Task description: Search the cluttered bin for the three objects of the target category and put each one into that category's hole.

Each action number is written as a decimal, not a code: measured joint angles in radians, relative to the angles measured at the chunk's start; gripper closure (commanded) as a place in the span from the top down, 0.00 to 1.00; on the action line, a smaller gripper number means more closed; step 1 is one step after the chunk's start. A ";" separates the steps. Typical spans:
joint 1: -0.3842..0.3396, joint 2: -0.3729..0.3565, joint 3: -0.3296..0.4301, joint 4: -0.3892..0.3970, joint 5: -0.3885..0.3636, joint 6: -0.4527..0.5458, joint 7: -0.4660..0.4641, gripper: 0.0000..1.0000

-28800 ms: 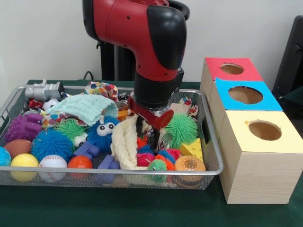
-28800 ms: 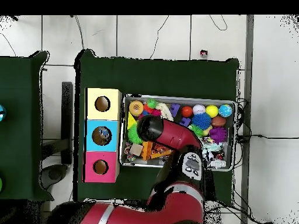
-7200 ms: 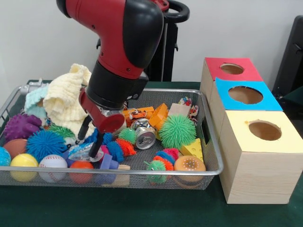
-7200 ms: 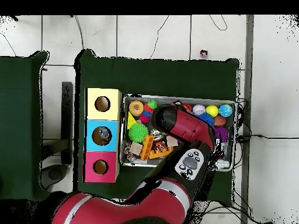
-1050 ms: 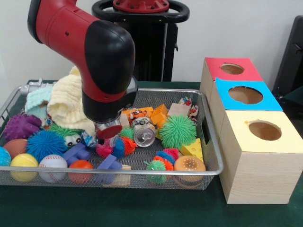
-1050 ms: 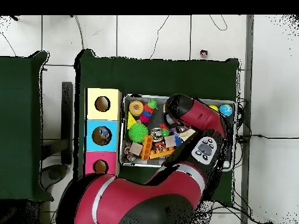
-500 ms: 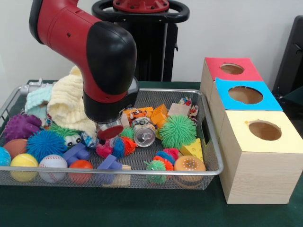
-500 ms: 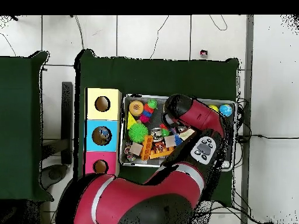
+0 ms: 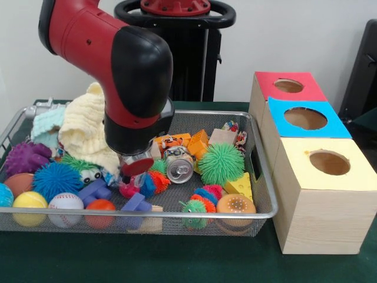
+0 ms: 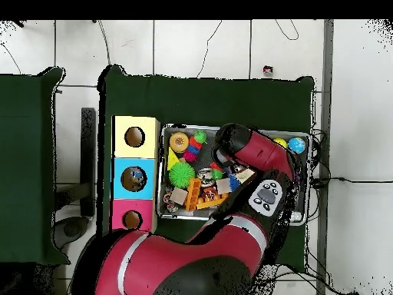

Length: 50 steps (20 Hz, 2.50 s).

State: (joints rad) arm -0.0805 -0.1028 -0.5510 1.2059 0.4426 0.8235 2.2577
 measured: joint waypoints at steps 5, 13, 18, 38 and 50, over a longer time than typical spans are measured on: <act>0.008 -0.010 0.000 0.000 0.000 -0.014 0.000 0.00; 0.015 -0.041 0.000 0.001 0.000 -0.014 0.000 0.00; 0.016 -0.064 0.000 0.002 0.000 -0.014 0.000 0.00; 0.016 -0.103 0.024 0.109 0.045 -0.270 0.000 1.00; 0.011 -0.124 0.050 0.191 0.045 -0.274 0.000 1.00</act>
State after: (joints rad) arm -0.0693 -0.2265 -0.5008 1.3966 0.4873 0.5491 2.2577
